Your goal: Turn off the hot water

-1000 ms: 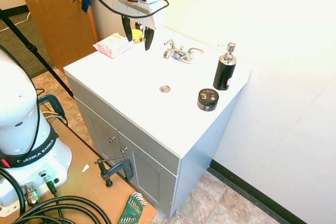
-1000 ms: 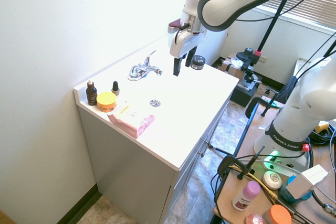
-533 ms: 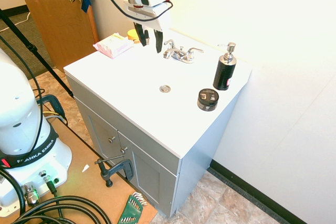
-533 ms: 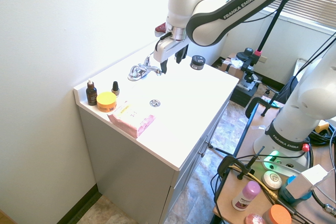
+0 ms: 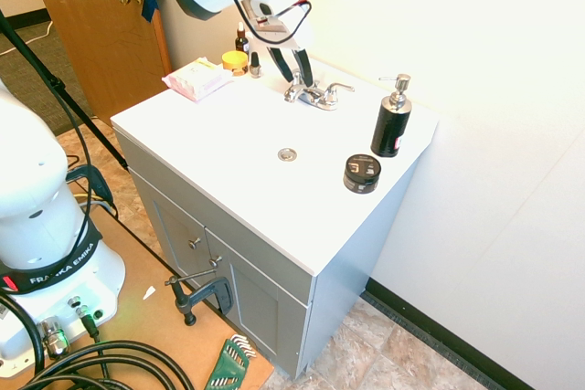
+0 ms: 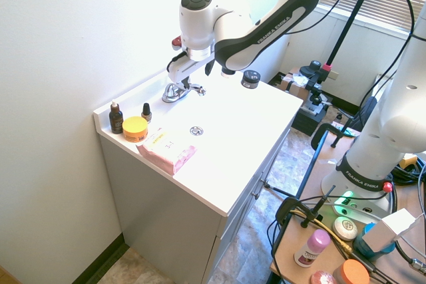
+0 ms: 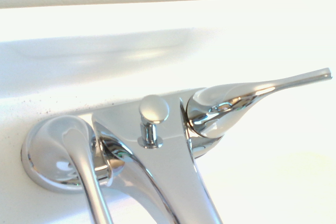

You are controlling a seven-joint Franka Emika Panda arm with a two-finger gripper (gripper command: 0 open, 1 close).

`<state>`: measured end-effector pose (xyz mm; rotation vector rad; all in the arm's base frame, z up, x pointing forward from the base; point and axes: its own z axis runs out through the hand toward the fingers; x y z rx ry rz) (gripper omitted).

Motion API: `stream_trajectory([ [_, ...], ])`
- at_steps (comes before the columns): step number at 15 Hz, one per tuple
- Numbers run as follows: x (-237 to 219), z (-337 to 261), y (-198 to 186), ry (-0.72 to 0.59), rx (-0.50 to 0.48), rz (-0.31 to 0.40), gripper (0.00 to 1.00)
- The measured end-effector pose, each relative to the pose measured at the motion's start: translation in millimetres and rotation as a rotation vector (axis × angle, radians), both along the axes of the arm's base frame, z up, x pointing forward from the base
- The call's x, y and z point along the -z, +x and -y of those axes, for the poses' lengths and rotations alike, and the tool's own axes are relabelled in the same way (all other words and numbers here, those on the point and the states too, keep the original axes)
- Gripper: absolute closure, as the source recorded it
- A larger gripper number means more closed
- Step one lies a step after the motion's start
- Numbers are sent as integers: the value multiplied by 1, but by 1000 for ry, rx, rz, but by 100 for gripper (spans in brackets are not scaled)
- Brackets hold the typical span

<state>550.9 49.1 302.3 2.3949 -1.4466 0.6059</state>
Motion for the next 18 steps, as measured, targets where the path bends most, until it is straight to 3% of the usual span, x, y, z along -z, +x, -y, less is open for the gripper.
stream_trajectory([
  [11,8,-37,40,47,-21,27,0],
  [15,-2,-35,41,139,-24,-18,0],
  [18,-23,-18,3,297,-92,-98,0],
])
